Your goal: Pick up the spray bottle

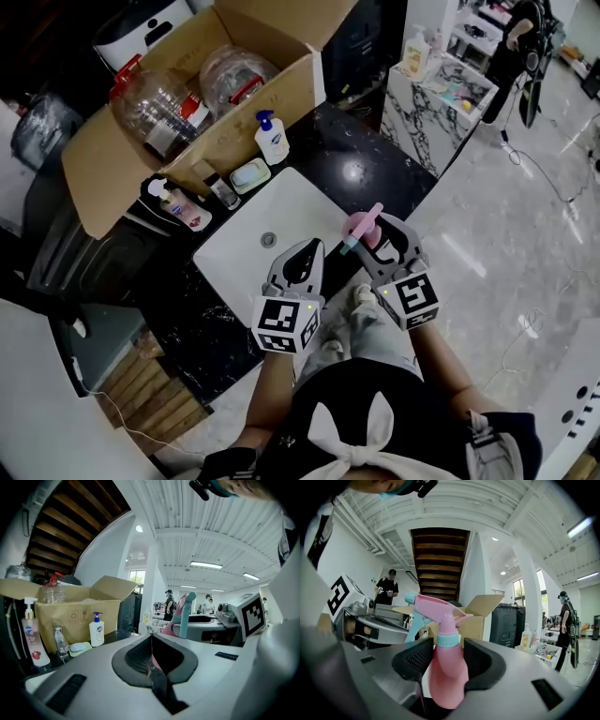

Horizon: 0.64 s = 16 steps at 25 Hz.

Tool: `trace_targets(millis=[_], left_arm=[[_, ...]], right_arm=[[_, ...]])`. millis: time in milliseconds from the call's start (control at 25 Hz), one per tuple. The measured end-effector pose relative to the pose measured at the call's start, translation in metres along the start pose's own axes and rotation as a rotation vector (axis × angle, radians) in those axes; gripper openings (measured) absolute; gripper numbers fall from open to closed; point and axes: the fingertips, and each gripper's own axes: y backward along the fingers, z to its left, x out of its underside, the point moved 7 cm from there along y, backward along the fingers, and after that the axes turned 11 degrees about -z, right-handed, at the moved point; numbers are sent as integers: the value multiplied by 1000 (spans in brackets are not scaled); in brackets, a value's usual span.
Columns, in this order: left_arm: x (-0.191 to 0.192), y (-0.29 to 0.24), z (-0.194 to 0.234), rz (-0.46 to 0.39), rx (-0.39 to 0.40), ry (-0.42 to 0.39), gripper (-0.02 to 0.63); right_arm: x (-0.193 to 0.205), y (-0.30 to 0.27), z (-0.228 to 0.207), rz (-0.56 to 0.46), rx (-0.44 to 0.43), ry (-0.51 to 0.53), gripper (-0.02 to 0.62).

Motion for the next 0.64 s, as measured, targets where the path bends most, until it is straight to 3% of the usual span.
trace_targets(millis=[640], left_arm=[[-9, 23, -12, -15, 17, -29, 26]], right_arm=[[-13, 19, 19, -23, -3, 12, 209]])
